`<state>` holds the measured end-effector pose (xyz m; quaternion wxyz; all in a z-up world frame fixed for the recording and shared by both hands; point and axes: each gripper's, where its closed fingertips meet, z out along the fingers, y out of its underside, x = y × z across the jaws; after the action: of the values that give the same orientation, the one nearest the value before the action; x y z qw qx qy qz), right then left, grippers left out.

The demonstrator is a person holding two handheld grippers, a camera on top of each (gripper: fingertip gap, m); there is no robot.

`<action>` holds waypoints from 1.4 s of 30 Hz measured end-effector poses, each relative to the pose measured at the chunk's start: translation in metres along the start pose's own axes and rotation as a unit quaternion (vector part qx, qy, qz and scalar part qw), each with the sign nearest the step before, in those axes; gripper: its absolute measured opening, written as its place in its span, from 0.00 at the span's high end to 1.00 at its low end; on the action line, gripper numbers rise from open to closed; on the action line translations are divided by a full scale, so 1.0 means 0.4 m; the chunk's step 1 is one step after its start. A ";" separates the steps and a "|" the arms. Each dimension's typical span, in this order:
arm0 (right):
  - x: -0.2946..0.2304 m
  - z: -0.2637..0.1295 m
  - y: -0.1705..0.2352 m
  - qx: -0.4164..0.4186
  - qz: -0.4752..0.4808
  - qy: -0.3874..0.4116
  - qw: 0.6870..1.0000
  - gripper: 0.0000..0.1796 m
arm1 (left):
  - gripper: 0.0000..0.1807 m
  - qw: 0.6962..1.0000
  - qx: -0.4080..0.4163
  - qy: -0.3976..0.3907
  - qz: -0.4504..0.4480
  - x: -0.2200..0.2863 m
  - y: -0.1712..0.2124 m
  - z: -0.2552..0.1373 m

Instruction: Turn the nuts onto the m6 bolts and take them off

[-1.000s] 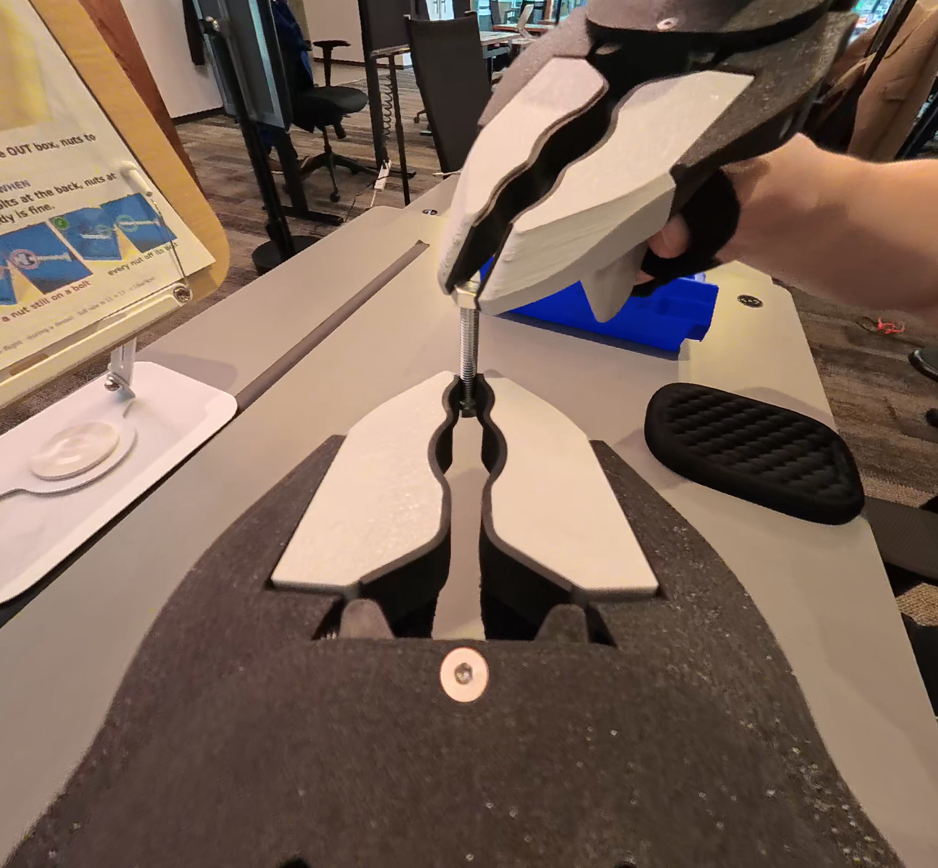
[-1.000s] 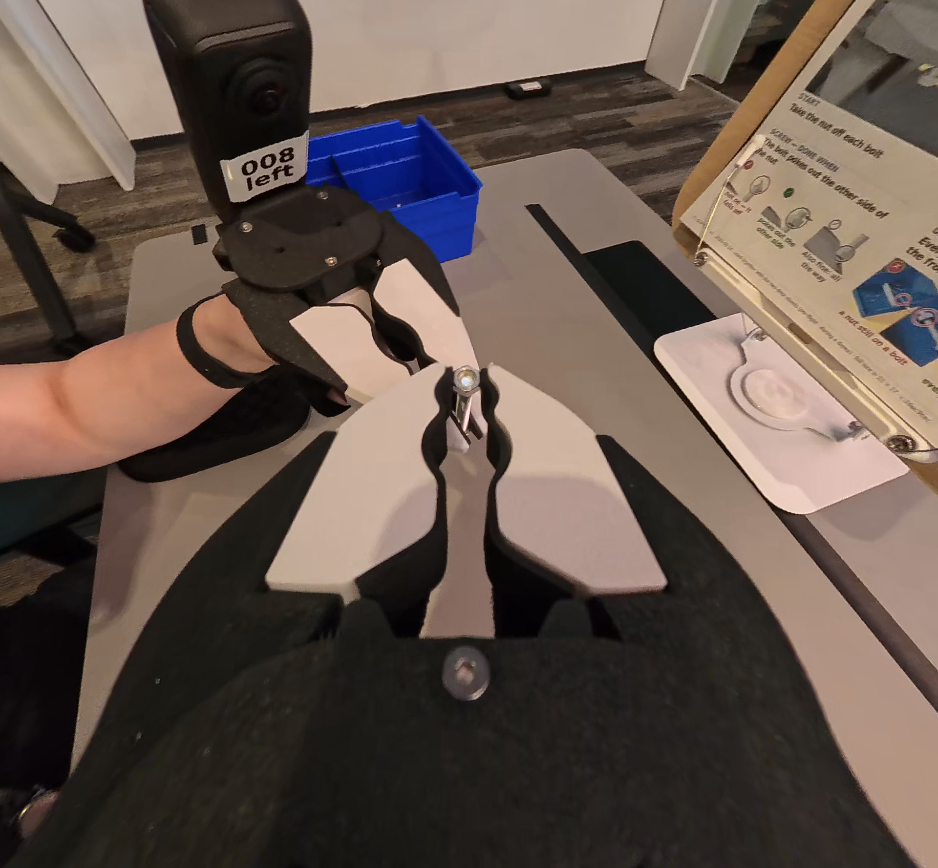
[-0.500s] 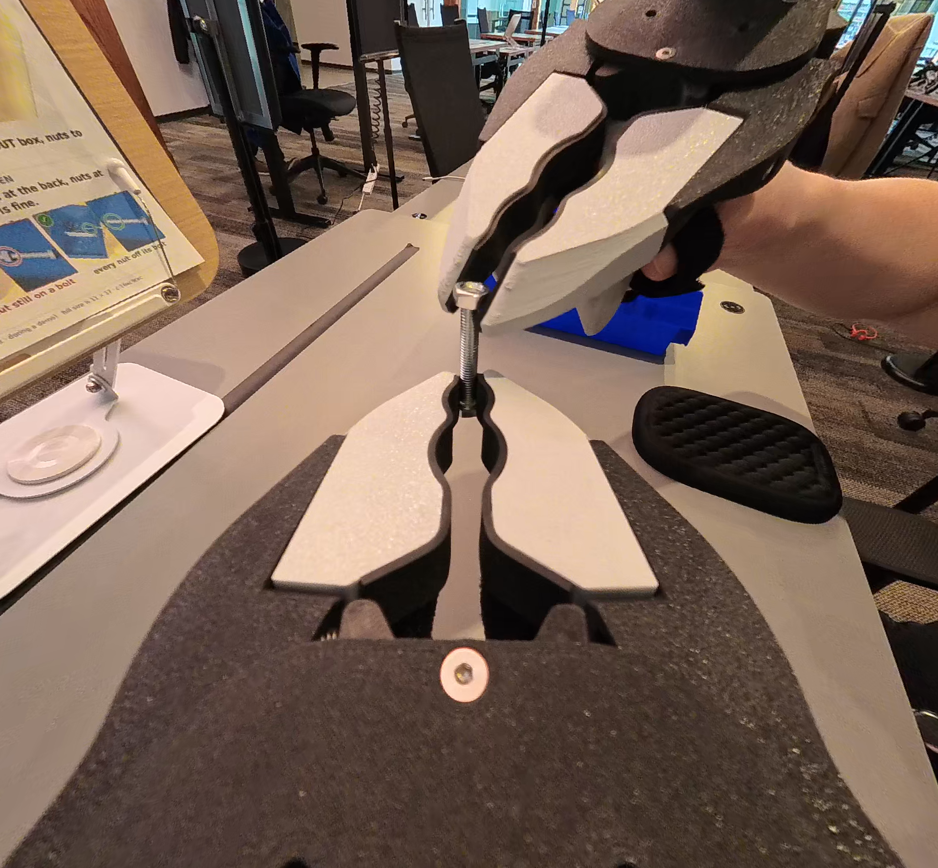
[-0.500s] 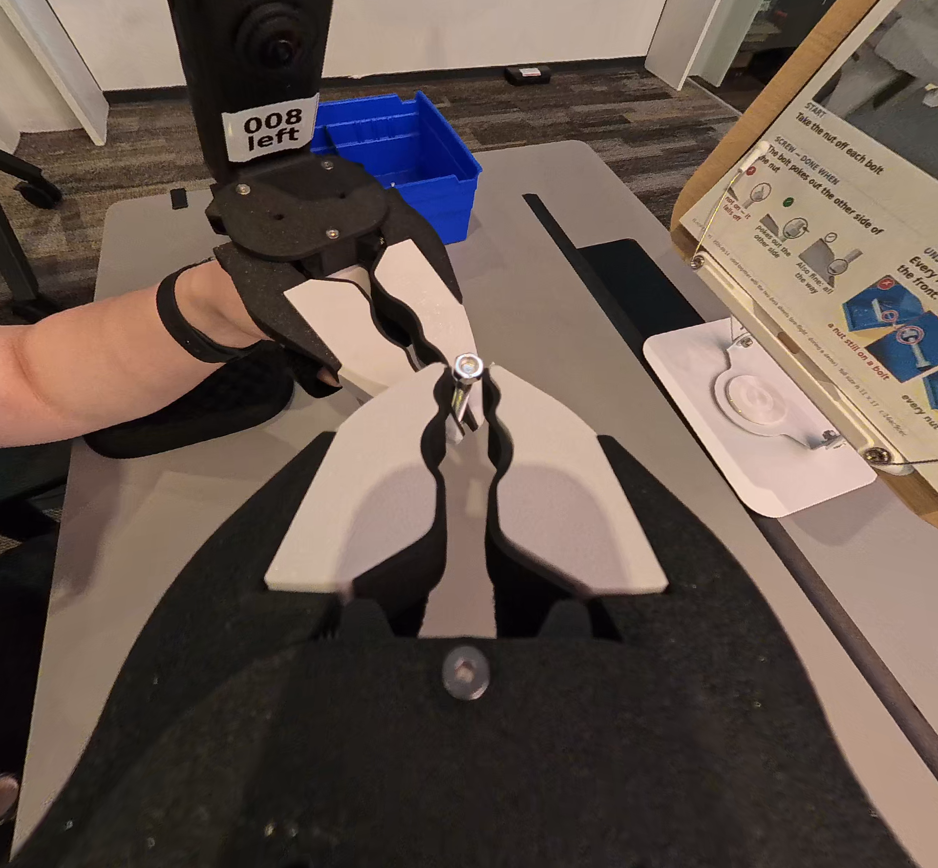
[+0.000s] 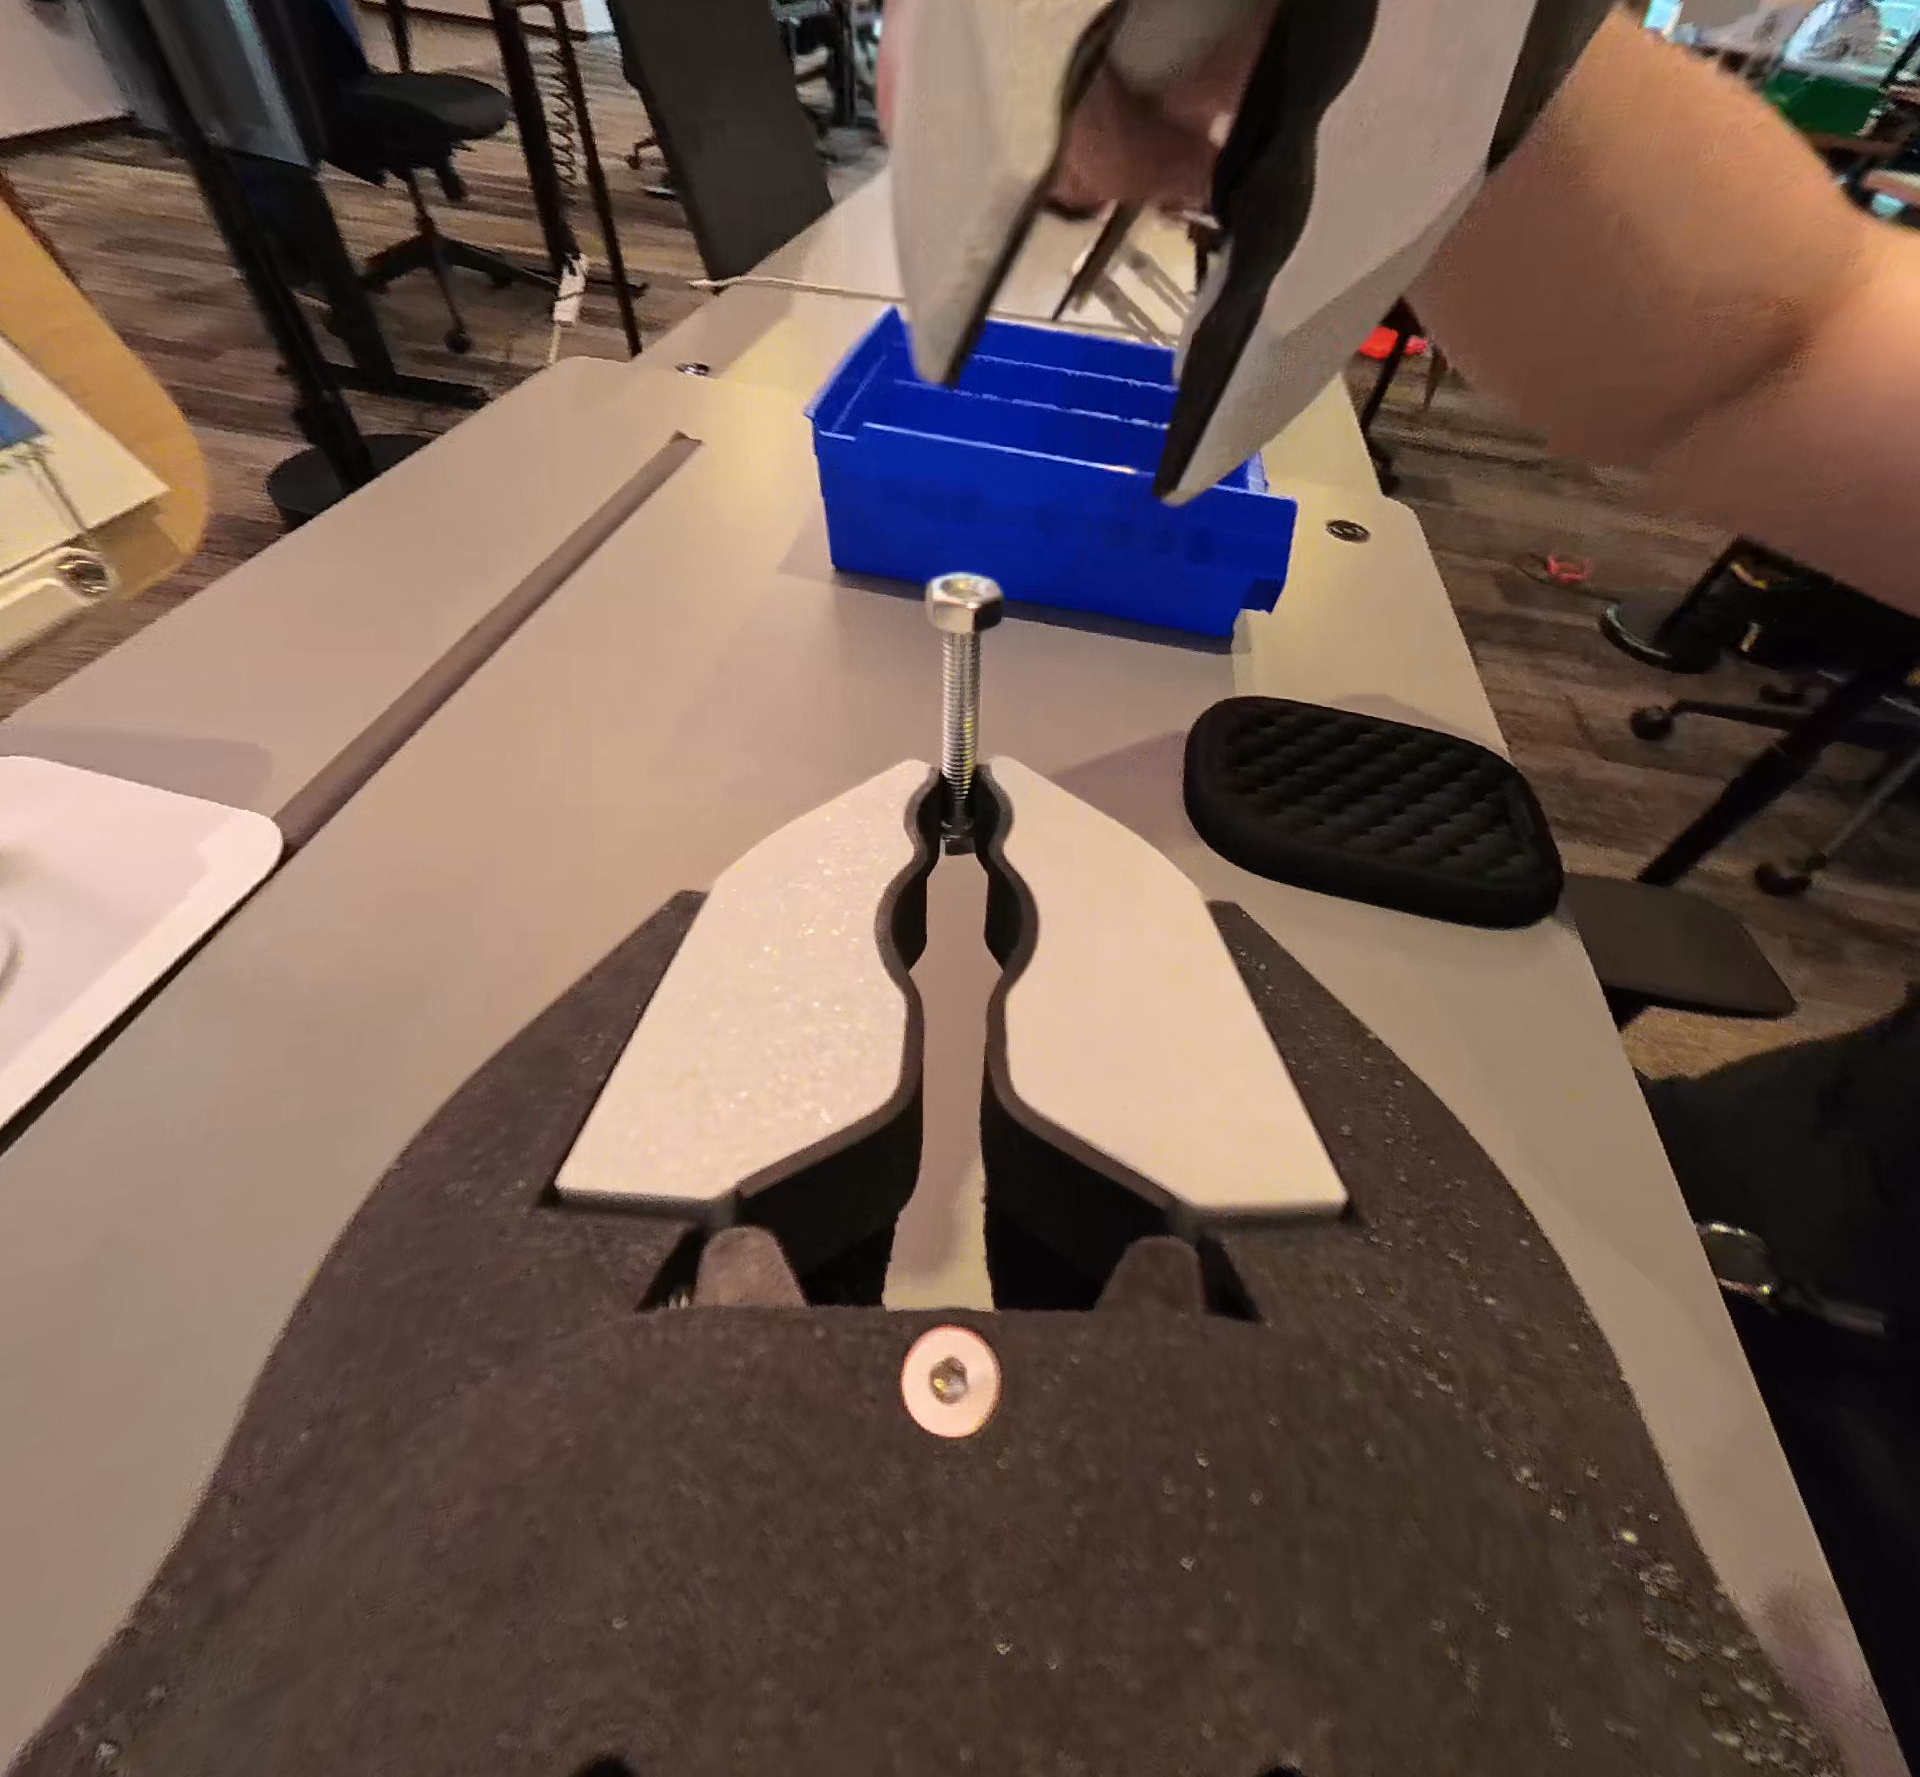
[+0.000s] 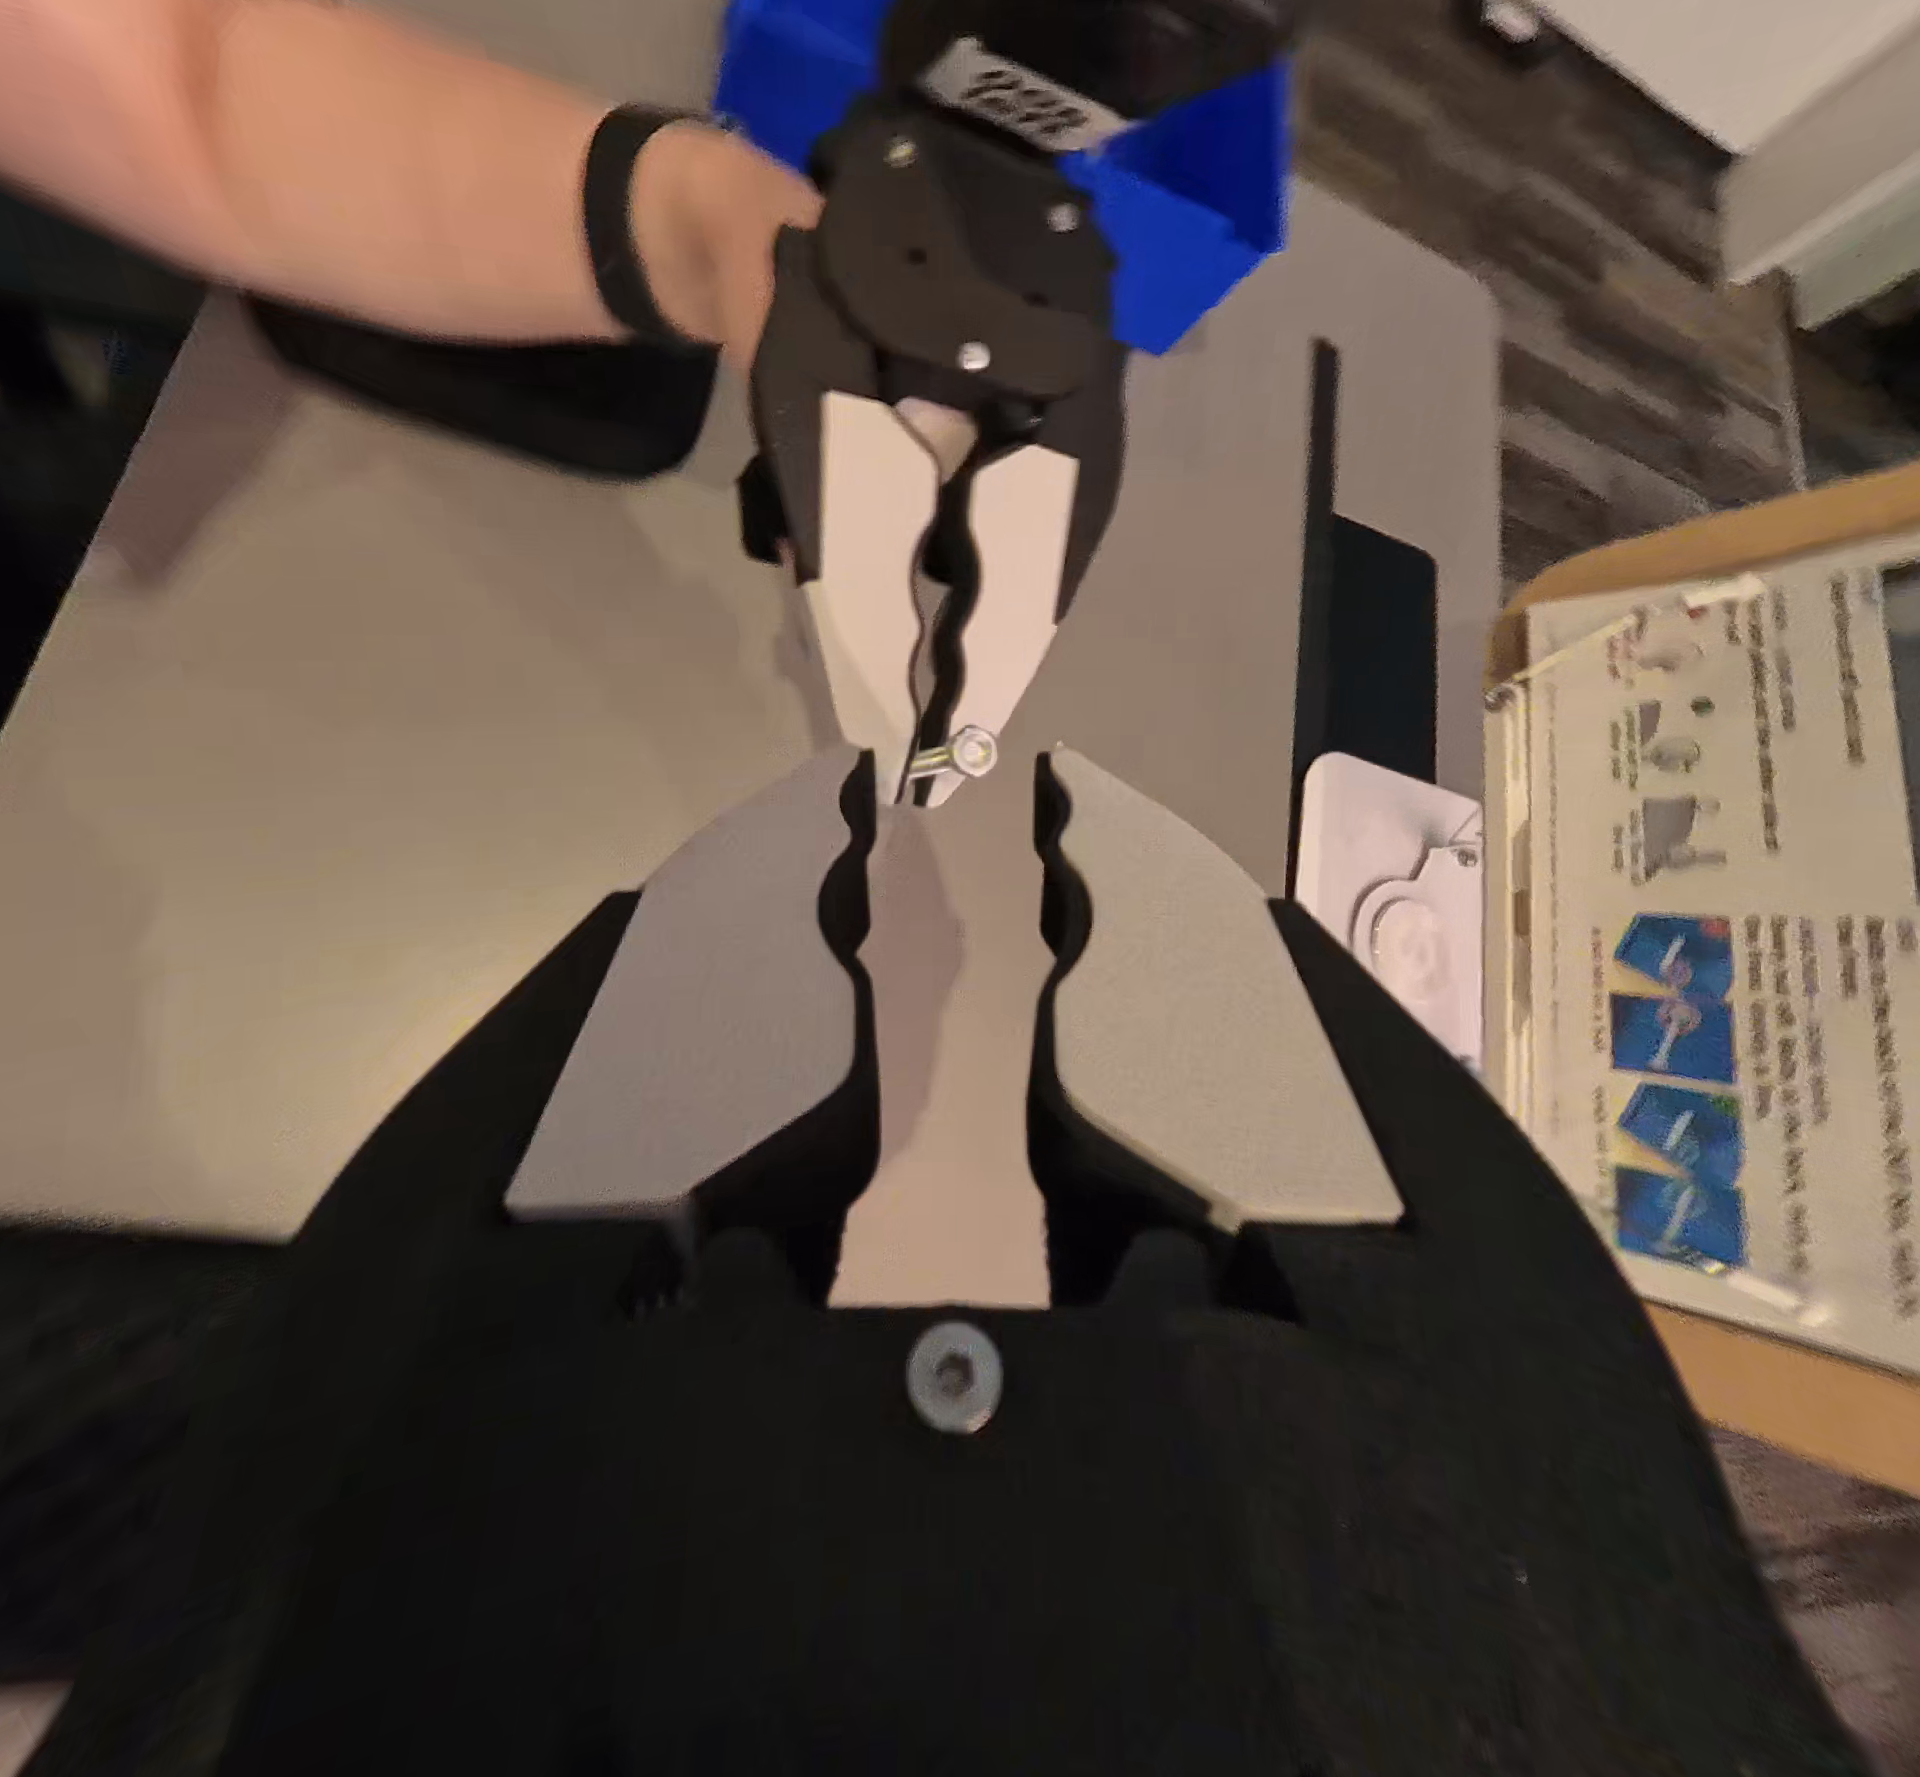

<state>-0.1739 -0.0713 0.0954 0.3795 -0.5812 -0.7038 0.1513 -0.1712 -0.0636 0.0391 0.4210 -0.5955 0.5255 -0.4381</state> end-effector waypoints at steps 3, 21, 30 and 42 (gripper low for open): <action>-0.007 0.001 0.006 -0.066 -0.047 -0.035 0.996 0.85 | 0.97 1.000 -0.013 0.015 0.009 0.013 0.013 0.010; 0.003 0.029 0.008 -0.077 -0.019 -0.042 0.996 0.83 | 0.97 0.999 -0.009 -0.001 0.040 0.007 0.007 -0.001; 0.035 -0.035 -0.033 0.284 0.136 0.042 0.948 0.78 | 0.97 0.998 0.054 0.001 0.018 0.005 -0.044 -0.028; -0.004 -0.005 -0.025 0.320 0.148 0.026 0.935 0.77 | 0.97 0.997 0.073 0.027 -0.002 0.029 -0.055 -0.002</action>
<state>-0.1794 -0.0761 0.1024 0.5372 -0.5302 -0.5139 0.4076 -0.1658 -0.0730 0.0612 0.4482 -0.5521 0.5018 -0.4924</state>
